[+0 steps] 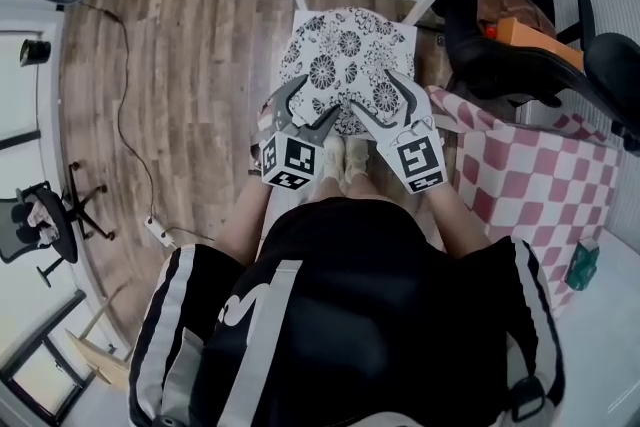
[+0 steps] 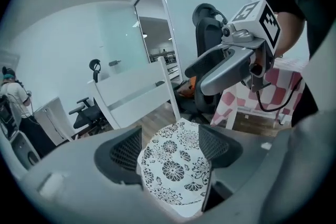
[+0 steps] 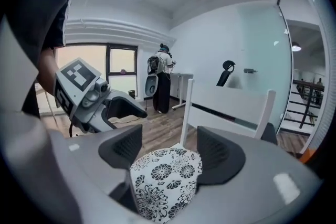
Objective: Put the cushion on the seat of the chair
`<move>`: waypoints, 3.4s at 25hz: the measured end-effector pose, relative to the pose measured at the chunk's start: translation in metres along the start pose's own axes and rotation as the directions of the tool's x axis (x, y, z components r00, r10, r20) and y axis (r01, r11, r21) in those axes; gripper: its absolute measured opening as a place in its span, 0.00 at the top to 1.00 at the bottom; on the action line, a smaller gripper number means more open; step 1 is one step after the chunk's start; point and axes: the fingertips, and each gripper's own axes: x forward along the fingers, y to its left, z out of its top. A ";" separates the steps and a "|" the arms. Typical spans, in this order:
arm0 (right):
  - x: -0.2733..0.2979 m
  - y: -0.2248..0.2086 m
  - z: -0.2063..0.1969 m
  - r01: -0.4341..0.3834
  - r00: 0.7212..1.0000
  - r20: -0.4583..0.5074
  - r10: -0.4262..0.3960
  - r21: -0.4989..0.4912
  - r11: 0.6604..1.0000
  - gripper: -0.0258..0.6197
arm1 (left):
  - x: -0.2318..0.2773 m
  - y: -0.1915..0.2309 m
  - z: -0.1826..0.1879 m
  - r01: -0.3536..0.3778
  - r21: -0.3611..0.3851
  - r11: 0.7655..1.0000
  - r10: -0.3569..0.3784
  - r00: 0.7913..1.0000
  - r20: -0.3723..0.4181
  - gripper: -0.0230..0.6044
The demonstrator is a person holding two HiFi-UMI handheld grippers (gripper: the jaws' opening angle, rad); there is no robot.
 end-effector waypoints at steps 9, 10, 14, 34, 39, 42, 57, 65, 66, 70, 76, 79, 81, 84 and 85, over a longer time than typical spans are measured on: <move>-0.022 -0.045 0.060 0.117 0.986 0.121 -0.115 -0.009 0.993 0.46 | -0.014 0.031 0.056 -0.070 -0.049 0.996 0.075 0.990 0.123 0.41; -0.024 -0.048 0.064 0.125 0.984 0.130 -0.123 -0.006 0.992 0.46 | -0.017 0.034 0.062 -0.077 -0.055 0.996 0.083 0.987 0.135 0.41; -0.032 -0.056 0.081 0.148 0.976 0.165 -0.145 -0.005 0.989 0.46 | -0.029 0.049 0.083 -0.101 -0.087 0.991 0.116 0.977 0.179 0.41; -0.066 -0.077 0.162 0.209 0.933 0.302 -0.196 -0.010 0.978 0.50 | -0.085 0.102 0.170 -0.197 -0.183 0.963 0.252 0.897 0.364 0.42; -0.070 -0.075 0.176 0.207 0.924 0.331 -0.190 -0.016 0.978 0.55 | -0.096 0.109 0.186 -0.209 -0.189 0.959 0.270 0.877 0.397 0.45; -0.072 -0.072 0.182 0.202 0.921 0.346 -0.181 -0.024 0.979 0.58 | -0.099 0.109 0.189 -0.198 -0.195 0.961 0.262 0.877 0.403 0.48; -0.077 -0.062 0.200 0.175 0.909 0.390 -0.147 -0.036 0.984 0.85 | -0.123 0.116 0.209 -0.214 -0.247 0.945 0.309 0.832 0.460 0.83; -0.079 -0.059 0.203 0.180 0.903 0.402 -0.153 -0.030 0.983 0.91 | -0.125 0.115 0.210 -0.225 -0.243 0.944 0.316 0.828 0.463 0.89; -0.079 -0.058 0.203 0.181 0.903 0.402 -0.153 -0.031 0.983 0.92 | -0.125 0.114 0.210 -0.222 -0.243 0.944 0.314 0.829 0.463 0.90; -0.079 -0.056 0.204 0.183 0.901 0.406 -0.155 -0.032 0.983 0.95 | -0.127 0.113 0.210 -0.218 -0.255 0.942 0.318 0.824 0.468 0.92; -0.078 -0.054 0.203 0.178 0.900 0.407 -0.157 -0.015 0.984 0.96 | -0.129 0.113 0.210 -0.220 -0.267 0.938 0.326 0.819 0.472 0.96; -0.078 -0.052 0.205 0.175 0.898 0.411 -0.154 -0.015 0.984 0.96 | -0.129 0.112 0.210 -0.218 -0.266 0.939 0.324 0.819 0.473 0.96; -0.078 -0.050 0.205 0.174 0.898 0.414 -0.151 -0.017 0.985 0.96 | -0.129 0.111 0.211 -0.217 -0.263 0.940 0.322 0.819 0.475 0.96; -0.078 -0.050 0.205 0.176 0.897 0.414 -0.154 -0.017 0.984 0.96 | -0.129 0.110 0.211 -0.214 -0.263 0.941 0.320 0.819 0.477 0.96; -0.079 -0.050 0.205 0.178 0.897 0.415 -0.156 -0.017 0.984 0.96 | -0.128 0.110 0.212 -0.213 -0.263 0.941 0.319 0.819 0.477 0.96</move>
